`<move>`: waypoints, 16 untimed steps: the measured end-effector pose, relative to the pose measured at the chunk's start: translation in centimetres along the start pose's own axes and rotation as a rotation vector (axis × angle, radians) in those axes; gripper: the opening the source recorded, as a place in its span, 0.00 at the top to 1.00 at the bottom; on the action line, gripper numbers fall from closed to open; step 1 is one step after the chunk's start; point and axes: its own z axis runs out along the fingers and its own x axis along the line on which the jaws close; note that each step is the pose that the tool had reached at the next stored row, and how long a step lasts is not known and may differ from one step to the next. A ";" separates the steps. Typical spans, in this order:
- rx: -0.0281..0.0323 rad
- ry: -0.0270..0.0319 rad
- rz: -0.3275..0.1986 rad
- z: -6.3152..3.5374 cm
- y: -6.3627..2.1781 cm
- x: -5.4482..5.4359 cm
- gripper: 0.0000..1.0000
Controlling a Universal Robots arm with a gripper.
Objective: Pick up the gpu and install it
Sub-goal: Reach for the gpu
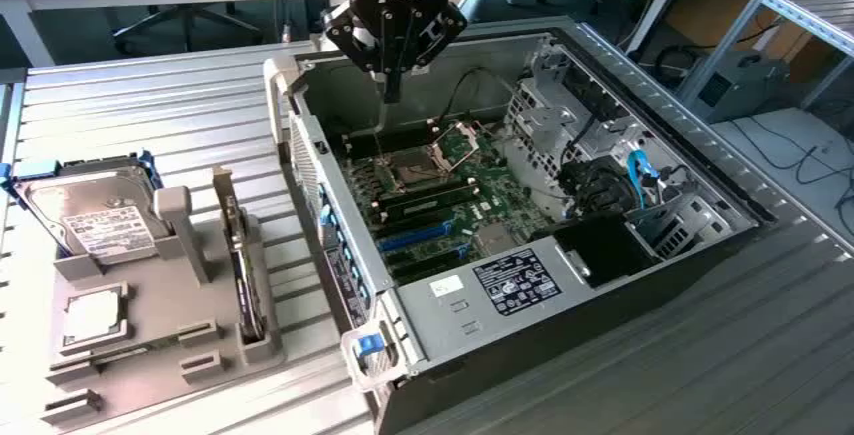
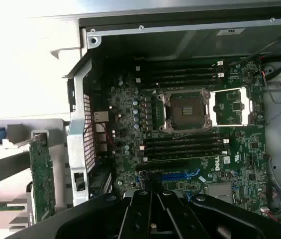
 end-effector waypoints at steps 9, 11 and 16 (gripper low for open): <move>0.0000 0.0000 0.000 -0.04 -0.10 1.3 0.89; 0.0000 0.0000 0.000 -0.04 -0.11 1.4 0.89; 0.0000 0.0000 0.000 -0.05 -0.13 1.7 0.89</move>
